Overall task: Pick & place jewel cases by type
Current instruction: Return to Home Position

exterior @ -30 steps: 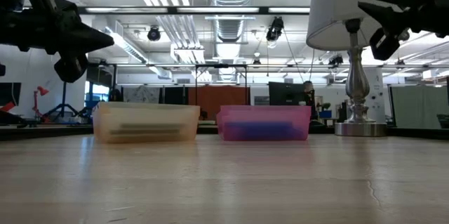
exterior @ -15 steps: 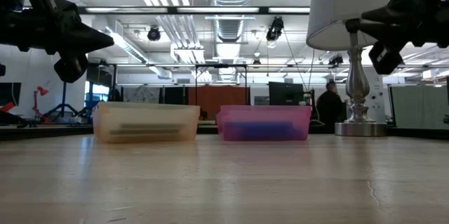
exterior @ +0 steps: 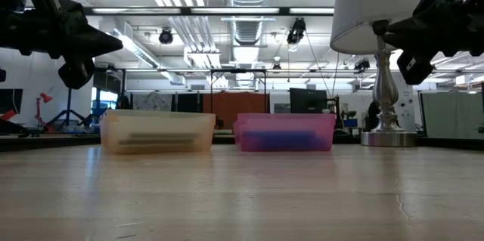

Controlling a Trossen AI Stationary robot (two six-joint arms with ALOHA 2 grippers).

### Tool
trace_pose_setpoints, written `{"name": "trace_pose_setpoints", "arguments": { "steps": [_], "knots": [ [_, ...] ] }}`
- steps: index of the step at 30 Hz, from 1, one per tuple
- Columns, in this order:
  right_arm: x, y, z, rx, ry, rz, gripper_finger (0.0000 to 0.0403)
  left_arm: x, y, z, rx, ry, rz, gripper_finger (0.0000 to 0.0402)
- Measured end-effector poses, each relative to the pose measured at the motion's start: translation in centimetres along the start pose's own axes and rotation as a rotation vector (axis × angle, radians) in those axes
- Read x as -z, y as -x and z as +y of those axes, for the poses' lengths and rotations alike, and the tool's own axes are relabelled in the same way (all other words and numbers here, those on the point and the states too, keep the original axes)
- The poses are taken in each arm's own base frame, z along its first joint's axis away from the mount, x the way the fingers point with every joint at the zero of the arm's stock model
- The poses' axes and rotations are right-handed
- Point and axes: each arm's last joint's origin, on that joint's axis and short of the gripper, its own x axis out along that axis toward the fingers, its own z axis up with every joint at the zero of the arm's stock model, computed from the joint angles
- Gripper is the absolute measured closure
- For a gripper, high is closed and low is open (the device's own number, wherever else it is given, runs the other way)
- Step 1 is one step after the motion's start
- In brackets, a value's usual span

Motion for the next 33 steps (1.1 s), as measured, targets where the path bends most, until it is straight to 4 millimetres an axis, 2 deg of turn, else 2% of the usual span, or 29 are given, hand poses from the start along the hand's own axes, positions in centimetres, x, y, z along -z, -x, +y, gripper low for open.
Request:
{"name": "trace_pose_setpoints", "arguments": {
  "steps": [7, 12, 33],
  "knots": [
    [-0.12, 0.25, 0.42, -0.111, 0.222, 0.008, 0.0335, 0.0, 0.0, 0.0, 0.0, 0.0, 0.0, 0.0401],
    [-0.3, 0.43, 0.55, -0.127, 0.376, -0.023, 0.0335, 0.0, 0.0, 0.0, 0.0, 0.0, 0.0, 0.0401],
    [-0.55, 0.73, 0.76, -0.162, 0.386, -0.055, 0.0335, -0.01, 0.0, -0.01, 0.0, 0.0, 0.0, 0.0401]
  ]
}}
